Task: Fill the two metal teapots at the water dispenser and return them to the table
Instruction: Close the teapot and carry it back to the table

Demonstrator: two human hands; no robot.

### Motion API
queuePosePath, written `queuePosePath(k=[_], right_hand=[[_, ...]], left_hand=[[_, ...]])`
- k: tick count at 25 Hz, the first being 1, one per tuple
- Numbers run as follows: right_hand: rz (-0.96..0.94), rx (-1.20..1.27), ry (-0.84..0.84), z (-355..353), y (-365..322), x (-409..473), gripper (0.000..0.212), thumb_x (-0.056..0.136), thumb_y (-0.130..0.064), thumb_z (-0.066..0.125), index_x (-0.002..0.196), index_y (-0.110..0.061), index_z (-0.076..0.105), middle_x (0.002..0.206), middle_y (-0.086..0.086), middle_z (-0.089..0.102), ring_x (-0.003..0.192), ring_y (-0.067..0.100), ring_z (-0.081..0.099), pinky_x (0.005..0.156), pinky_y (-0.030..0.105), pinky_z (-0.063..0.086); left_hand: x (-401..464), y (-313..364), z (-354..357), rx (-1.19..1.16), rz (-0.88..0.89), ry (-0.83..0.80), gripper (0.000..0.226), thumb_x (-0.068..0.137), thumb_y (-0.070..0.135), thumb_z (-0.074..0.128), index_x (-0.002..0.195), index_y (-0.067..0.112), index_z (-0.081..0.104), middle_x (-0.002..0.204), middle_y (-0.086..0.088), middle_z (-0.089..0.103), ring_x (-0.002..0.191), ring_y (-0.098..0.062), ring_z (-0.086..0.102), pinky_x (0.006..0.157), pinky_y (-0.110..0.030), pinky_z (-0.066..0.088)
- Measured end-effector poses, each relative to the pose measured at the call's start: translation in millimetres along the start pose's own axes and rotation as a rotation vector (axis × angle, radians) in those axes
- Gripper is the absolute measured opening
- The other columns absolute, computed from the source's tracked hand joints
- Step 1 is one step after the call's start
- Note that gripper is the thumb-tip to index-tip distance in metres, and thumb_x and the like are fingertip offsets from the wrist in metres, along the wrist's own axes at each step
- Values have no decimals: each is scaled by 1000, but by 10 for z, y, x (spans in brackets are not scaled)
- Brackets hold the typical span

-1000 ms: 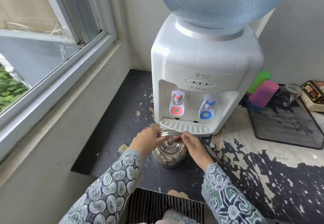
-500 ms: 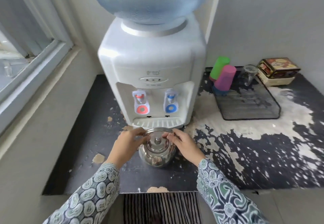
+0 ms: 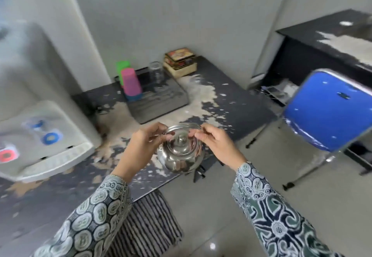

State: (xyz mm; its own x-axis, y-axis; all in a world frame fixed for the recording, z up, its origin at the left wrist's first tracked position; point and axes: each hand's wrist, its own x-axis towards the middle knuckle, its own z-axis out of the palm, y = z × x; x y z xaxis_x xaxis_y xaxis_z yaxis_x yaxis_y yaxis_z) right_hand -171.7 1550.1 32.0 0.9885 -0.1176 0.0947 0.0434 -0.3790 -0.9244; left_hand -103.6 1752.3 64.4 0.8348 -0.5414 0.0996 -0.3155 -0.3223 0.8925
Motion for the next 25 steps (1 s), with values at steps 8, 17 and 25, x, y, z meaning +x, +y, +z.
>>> queuePosePath(k=[8, 17, 25], right_hand=[[96, -30, 401, -2146, 459, -1120, 22, 90, -27, 52, 92, -9, 65, 97, 11, 70, 94, 19, 64, 86, 33, 48], [128, -43, 823, -4067, 984, -1887, 16, 89, -15, 55, 85, 0, 61, 90, 15, 67, 91, 22, 65, 85, 33, 49], [220, -29, 965, -6029, 1539, -2128, 12, 90, -10, 53, 84, 0, 57, 76, -1, 60, 68, 3, 56, 65, 13, 43]], left_hand=[[734, 1082, 2187, -200, 174, -375, 12, 83, 22, 61, 83, 10, 61, 82, 0, 67, 82, -13, 62, 80, -30, 48], [1681, 2150, 4381, -293, 321, -681, 7, 84, 17, 62, 77, 19, 61, 84, -5, 66, 87, -20, 61, 76, -35, 48], [2649, 3226, 6245, -268, 390, -875, 18, 81, 25, 57, 64, 26, 52, 69, -1, 55, 71, -17, 50, 74, -34, 43]])
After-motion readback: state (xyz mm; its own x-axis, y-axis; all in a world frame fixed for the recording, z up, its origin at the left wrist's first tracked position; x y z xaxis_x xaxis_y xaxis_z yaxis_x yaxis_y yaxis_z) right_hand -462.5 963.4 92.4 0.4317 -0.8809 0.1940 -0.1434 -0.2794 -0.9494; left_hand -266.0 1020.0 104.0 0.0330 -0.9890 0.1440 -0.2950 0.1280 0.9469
